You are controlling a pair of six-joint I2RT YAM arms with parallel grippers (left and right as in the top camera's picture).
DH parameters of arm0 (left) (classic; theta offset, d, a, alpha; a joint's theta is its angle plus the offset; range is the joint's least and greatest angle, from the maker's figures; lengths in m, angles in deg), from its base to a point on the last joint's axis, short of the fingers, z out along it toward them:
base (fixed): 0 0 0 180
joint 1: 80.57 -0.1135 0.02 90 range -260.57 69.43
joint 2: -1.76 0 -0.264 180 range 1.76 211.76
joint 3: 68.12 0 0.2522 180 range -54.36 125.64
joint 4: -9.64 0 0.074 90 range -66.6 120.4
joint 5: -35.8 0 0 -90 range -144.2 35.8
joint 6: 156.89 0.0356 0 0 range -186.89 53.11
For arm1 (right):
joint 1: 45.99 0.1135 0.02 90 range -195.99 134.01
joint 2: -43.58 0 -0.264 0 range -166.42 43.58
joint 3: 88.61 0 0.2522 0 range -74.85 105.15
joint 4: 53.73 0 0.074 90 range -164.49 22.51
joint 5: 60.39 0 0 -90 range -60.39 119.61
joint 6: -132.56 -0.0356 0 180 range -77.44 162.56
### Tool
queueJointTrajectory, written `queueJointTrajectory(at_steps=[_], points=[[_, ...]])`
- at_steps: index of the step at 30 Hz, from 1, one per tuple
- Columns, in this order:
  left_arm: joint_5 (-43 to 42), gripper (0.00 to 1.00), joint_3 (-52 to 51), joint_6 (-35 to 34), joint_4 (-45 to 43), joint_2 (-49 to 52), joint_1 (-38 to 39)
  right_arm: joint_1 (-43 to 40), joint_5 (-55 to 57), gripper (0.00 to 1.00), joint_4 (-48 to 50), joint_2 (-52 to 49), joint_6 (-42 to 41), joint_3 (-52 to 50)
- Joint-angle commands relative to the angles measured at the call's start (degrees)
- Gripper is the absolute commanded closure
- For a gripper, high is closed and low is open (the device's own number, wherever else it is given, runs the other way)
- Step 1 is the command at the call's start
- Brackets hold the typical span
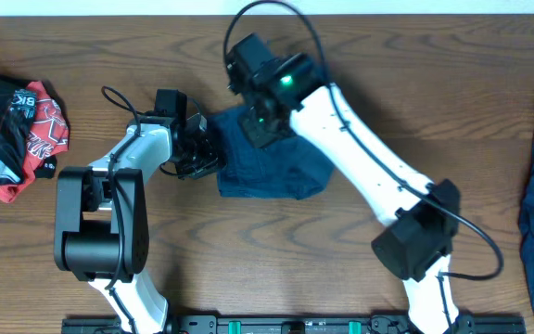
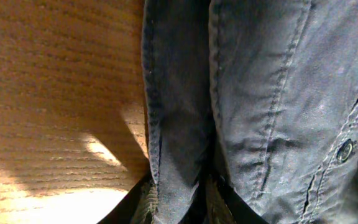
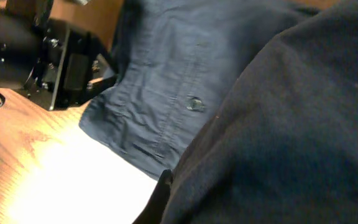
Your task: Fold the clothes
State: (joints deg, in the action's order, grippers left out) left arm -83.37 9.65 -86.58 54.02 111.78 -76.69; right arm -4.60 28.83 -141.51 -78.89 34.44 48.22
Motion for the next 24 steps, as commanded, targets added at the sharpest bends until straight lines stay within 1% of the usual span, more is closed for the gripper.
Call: queueJointTrajectory(at_steps=[1,4,5,6,7,8,10,12,14,16,21,22,24], points=[[4.8,0.7,-1.9,-0.5,1.5,2.8,0.3,2.5,-2.1,0.99,1.1,-1.2,-1.1,0.9],[4.8,0.7,-1.9,-0.5,1.5,2.8,0.3,3.4,-2.6,0.99,3.0,-1.6,-2.3,0.9],[4.8,0.7,-1.9,-0.5,1.5,2.8,0.3,3.7,-2.7,0.94,3.7,-1.6,-2.6,0.9],[4.8,0.7,-1.9,-0.5,1.5,2.8,0.3,3.8,-2.8,0.69,4.3,-1.6,-2.6,0.9],[4.8,0.7,-1.9,-0.5,1.5,2.8,0.3,3.9,-3.0,0.51,4.9,-1.6,-2.6,0.9],[4.8,0.7,-1.9,-0.5,1.5,2.8,0.3,4.0,-3.5,0.51,5.4,-1.6,-2.6,0.9],[4.8,0.7,-1.9,-0.5,1.4,2.8,0.3,4.0,-4.7,0.43,5.9,-1.6,-2.5,0.9],[4.9,0.7,-1.9,-0.5,1.4,2.8,0.3,4.0,-4.9,0.4,6.2,-1.6,-2.5,0.9],[4.8,0.7,-1.9,-0.5,1.4,2.8,0.3,4.0,-4.9,0.4,6.4,-1.6,-2.1,0.9],[4.9,0.7,-1.9,-0.5,1.4,2.8,0.3,4.0,-4.9,0.44,6.8,-1.6,-2.1,0.9],[4.9,0.7,-1.9,-0.5,1.4,2.8,0.3,3.5,-4.6,0.46,7.4,-1.6,-2.1,1.0],[4.9,0.7,-1.9,-0.5,1.4,2.8,0.3,3.2,-4.0,0.47,7.3,-1.6,-2.1,1.0],[4.9,0.7,-1.9,-0.5,1.4,2.8,0.3,2.0,-1.6,0.54,6.9,-1.5,-2.7,1.3]])
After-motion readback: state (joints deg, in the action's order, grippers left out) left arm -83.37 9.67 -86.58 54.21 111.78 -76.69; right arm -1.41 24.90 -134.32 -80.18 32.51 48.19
